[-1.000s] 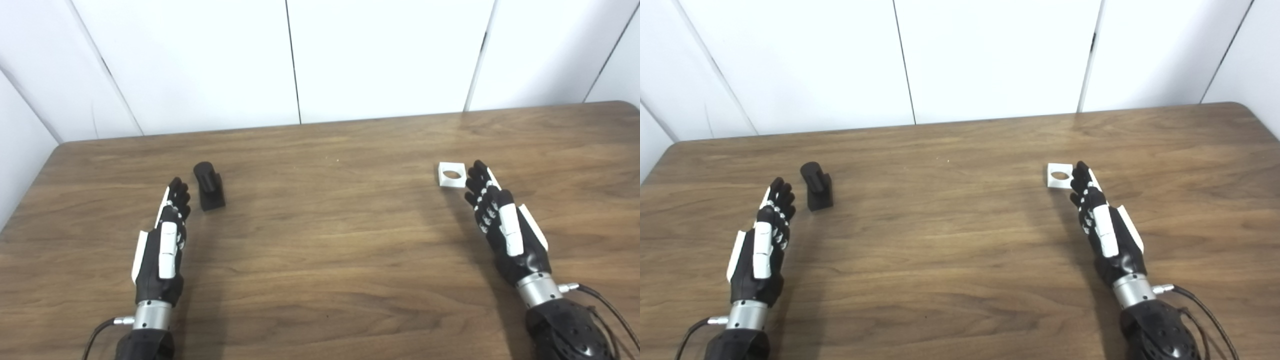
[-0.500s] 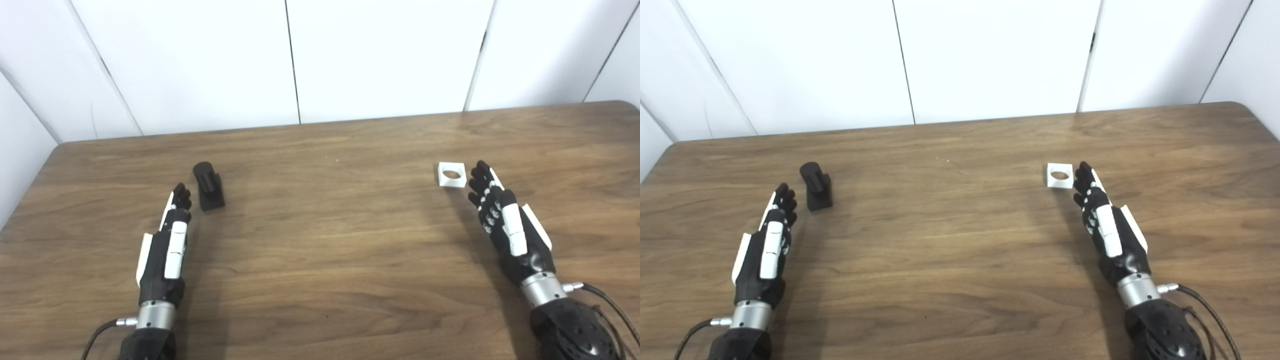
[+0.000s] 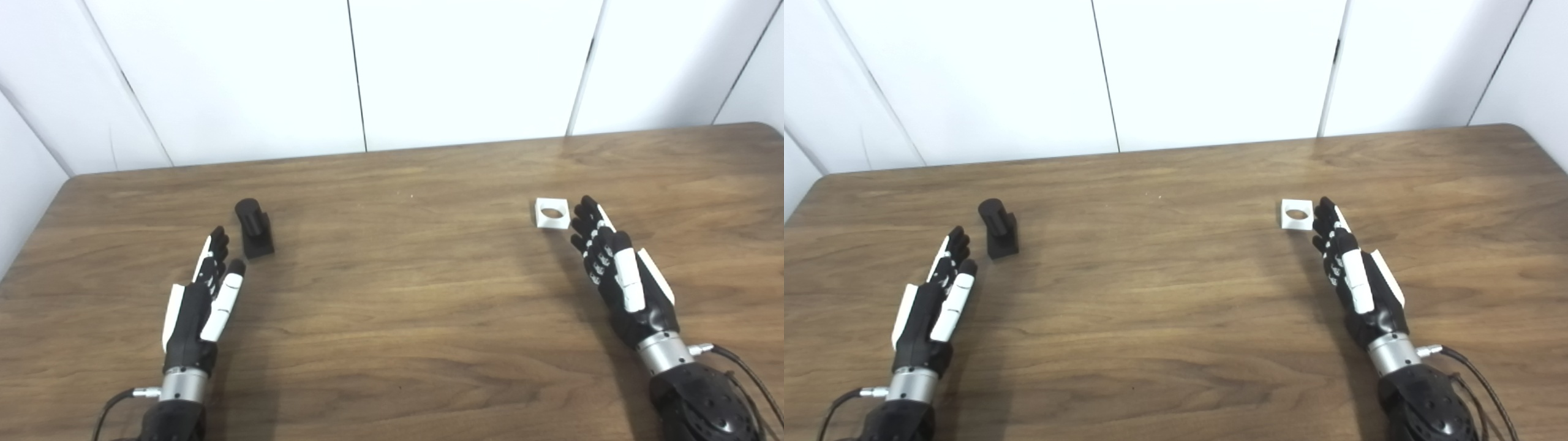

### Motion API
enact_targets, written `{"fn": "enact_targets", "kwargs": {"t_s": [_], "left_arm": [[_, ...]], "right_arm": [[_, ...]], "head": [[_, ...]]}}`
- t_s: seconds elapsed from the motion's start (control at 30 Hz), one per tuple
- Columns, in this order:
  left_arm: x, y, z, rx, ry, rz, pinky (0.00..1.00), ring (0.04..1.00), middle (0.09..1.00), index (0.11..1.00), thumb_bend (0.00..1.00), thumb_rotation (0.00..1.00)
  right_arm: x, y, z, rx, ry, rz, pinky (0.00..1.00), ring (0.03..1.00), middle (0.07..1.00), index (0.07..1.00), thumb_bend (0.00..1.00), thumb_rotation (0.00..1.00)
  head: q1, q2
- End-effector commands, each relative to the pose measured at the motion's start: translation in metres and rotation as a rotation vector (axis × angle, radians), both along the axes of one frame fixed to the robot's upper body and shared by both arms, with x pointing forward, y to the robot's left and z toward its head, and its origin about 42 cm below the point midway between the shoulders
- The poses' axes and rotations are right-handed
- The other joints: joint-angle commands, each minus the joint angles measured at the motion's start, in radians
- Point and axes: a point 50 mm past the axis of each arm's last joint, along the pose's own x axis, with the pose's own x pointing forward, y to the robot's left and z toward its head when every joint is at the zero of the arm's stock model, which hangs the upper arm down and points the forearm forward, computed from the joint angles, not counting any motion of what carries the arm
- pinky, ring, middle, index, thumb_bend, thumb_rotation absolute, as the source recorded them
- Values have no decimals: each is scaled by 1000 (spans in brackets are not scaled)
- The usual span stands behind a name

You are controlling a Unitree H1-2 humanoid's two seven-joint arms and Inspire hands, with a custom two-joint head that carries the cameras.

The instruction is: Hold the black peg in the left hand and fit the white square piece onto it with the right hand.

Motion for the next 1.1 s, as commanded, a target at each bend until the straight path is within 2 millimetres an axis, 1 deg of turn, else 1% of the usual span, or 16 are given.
{"fn": "enact_targets", "kwargs": {"t_s": [0.0,0.07,0.17,0.27,0.4,0.5,0.57,0.67,0.7,0.87,0.93,1.0,1.07], "left_arm": [[13,6,31,55,-105,-28,1000,1000,1000,1000,639,724],[15,10,35,76,-112,-26,1000,1000,1000,1000,675,707],[16,16,42,122,-104,-15,1000,1000,1000,1000,721,716],[17,20,47,153,-102,-9,1000,1000,1000,1000,728,700],[21,27,53,208,-100,-6,1000,1000,1000,1000,732,689],[25,33,56,194,-95,-23,1000,1000,1000,1000,730,615],[30,39,56,214,-94,-41,1000,1000,1000,1000,719,571],[37,46,58,289,-66,-48,1000,1000,1000,1000,738,565],[39,49,59,303,-56,-50,1000,1000,1000,997,769,528],[50,60,65,356,-25,-59,1000,1000,1000,950,859,393],[54,64,67,383,-24,-62,1000,1000,1000,942,871,371],[58,67,68,409,-21,-63,1000,1000,1000,930,905,339],[62,69,71,447,-12,-63,1000,1000,1000,923,939,336]], "right_arm": [[3,-3,3,4,-31,7,1000,1000,1000,1000,661,1000],[4,-3,2,-1,-26,8,1000,1000,1000,1000,669,1000],[5,-4,0,0,-23,7,1000,1000,1000,1000,668,1000],[7,-4,-1,4,-26,10,1000,1000,1000,1000,656,1000],[8,-3,-1,6,-24,12,1000,1000,1000,1000,667,1000],[7,-4,0,10,-24,15,1000,1000,1000,1000,666,1000],[7,-4,0,12,-24,17,1000,1000,1000,1000,669,1000],[7,-5,0,2,-24,13,1000,1000,1000,1000,677,1000],[6,-6,0,0,-25,12,1000,1000,1000,1000,673,1000],[5,-8,-2,4,-19,14,1000,1000,1000,1000,680,1000],[4,-8,-1,7,-15,16,1000,1000,1000,1000,682,1000],[3,-8,-1,6,-10,16,1000,1000,1000,1000,675,1000],[3,-8,-1,-3,-11,16,1000,1000,1000,1000,669,1000]], "head": [[1,0],[3,-1],[7,-3],[10,-5],[13,-7],[15,-9],[18,-9],[20,-11],[23,-12],[26,-18],[27,-20],[31,-22],[34,-25]]}}
